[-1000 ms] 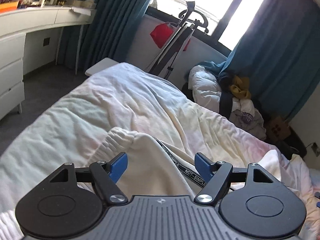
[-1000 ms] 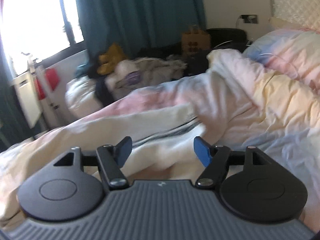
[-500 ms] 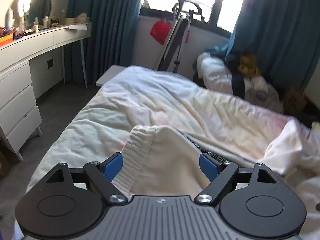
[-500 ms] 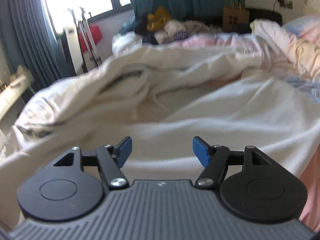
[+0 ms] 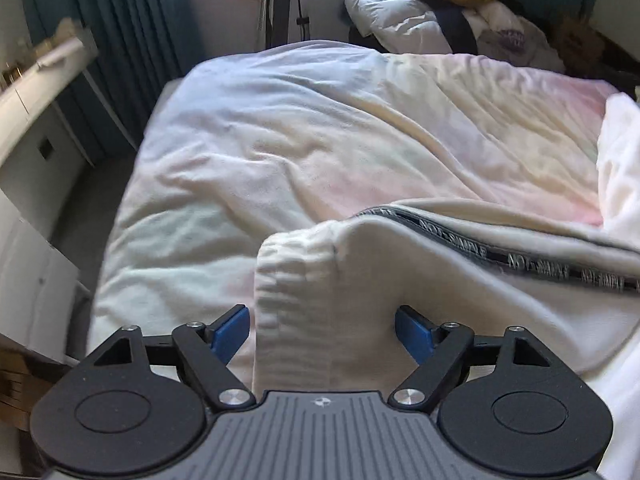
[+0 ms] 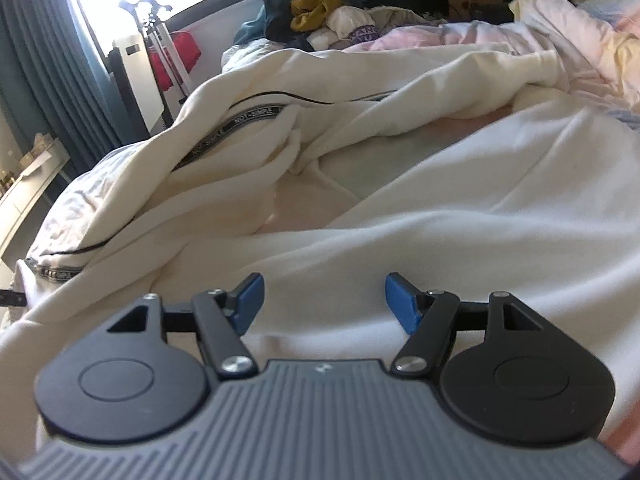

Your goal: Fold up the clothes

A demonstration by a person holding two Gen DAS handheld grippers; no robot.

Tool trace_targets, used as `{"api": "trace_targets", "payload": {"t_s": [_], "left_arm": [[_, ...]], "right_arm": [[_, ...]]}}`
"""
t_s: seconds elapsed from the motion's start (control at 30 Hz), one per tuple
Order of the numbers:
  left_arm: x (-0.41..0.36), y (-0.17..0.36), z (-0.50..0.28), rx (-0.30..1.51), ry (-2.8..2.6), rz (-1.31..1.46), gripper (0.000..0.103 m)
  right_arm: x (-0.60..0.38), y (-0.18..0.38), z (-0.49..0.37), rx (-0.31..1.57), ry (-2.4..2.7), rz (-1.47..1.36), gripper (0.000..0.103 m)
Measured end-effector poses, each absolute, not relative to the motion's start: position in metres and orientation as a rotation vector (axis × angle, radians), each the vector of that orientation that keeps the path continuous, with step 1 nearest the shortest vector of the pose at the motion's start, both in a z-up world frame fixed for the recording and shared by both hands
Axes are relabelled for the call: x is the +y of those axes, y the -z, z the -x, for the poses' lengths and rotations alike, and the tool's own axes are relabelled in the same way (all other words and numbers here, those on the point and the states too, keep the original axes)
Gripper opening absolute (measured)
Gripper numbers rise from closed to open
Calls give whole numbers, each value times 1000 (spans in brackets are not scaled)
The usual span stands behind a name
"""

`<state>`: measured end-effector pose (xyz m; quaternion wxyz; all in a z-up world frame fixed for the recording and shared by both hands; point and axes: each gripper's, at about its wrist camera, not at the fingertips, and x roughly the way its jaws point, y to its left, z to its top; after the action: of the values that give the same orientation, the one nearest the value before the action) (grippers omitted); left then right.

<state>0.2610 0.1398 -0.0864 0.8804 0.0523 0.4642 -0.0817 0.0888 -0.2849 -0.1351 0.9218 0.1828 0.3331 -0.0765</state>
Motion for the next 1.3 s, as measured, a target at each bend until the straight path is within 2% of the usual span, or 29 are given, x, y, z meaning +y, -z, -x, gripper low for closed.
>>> {"api": "trace_targets", "payload": {"t_s": [0.03, 0.07, 0.1, 0.2, 0.3, 0.5, 0.67, 0.77, 0.87, 0.97, 1.0, 1.1, 1.13, 1.3], "left_arm": [[141, 87, -265, 965, 169, -81, 59], [142, 88, -269, 965, 167, -56, 55], [140, 87, -270, 944, 144, -58, 37], [131, 74, -267, 866, 98, -67, 25], [122, 46, -258, 761, 51, -108, 20], [164, -30, -251, 514, -182, -8, 20], [210, -40, -292, 574, -282, 75, 20], [220, -14, -323, 633, -321, 105, 21], [223, 35, -353, 703, -344, 92, 24], [229, 73, -360, 722, -349, 98, 33], [232, 79, -360, 720, -349, 112, 40], [240, 76, -352, 695, -312, 139, 44], [240, 70, -344, 685, -298, 138, 51], [235, 35, -290, 635, -226, 118, 71]], "right_arm": [[-284, 137, -91, 687, 156, -370, 71], [-283, 139, -93, 690, 155, -364, 71], [-282, 140, -95, 694, 155, -358, 71], [-282, 140, -95, 692, 159, -359, 71], [-284, 139, -92, 686, 163, -373, 70], [-285, 132, -84, 672, 172, -381, 70], [-284, 133, -86, 667, 176, -358, 70], [-282, 136, -90, 672, 170, -357, 70], [-281, 140, -94, 667, 166, -342, 70], [-283, 142, -102, 640, 166, -343, 72], [-284, 143, -104, 628, 165, -350, 72], [-292, 143, -110, 590, 154, -399, 72], [-296, 142, -111, 576, 150, -422, 72], [-310, 134, -110, 544, 181, -483, 69]]}}
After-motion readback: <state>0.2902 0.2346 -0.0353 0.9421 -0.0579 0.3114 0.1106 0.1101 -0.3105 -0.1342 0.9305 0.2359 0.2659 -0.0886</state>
